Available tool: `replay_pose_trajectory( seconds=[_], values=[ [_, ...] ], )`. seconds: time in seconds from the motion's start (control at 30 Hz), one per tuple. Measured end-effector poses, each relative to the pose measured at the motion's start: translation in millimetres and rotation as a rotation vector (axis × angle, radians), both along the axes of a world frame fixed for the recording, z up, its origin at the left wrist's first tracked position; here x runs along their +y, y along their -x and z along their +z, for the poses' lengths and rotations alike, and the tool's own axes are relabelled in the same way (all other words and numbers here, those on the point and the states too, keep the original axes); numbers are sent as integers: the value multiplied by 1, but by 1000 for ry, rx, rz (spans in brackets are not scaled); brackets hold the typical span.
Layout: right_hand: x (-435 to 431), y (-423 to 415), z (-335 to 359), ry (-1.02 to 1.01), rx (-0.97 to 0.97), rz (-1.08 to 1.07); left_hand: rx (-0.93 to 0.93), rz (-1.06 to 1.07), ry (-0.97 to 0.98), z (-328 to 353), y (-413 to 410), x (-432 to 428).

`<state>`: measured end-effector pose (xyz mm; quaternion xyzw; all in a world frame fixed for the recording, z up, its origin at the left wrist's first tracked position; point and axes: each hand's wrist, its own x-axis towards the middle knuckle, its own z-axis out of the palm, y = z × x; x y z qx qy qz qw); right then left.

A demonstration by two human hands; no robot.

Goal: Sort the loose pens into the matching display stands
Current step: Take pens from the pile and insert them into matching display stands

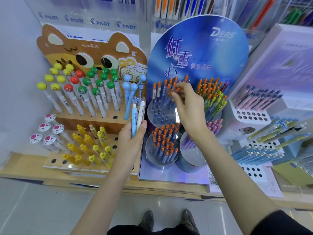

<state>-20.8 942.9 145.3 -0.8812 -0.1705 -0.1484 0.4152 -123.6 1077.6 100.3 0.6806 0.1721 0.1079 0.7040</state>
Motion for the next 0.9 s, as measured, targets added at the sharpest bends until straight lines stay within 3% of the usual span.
replay_pose_trajectory(
  seconds=[0.9],
  values=[
    [1,-11,-4,70,-92,11,5,-3,26,8,-4,9]
  ],
)
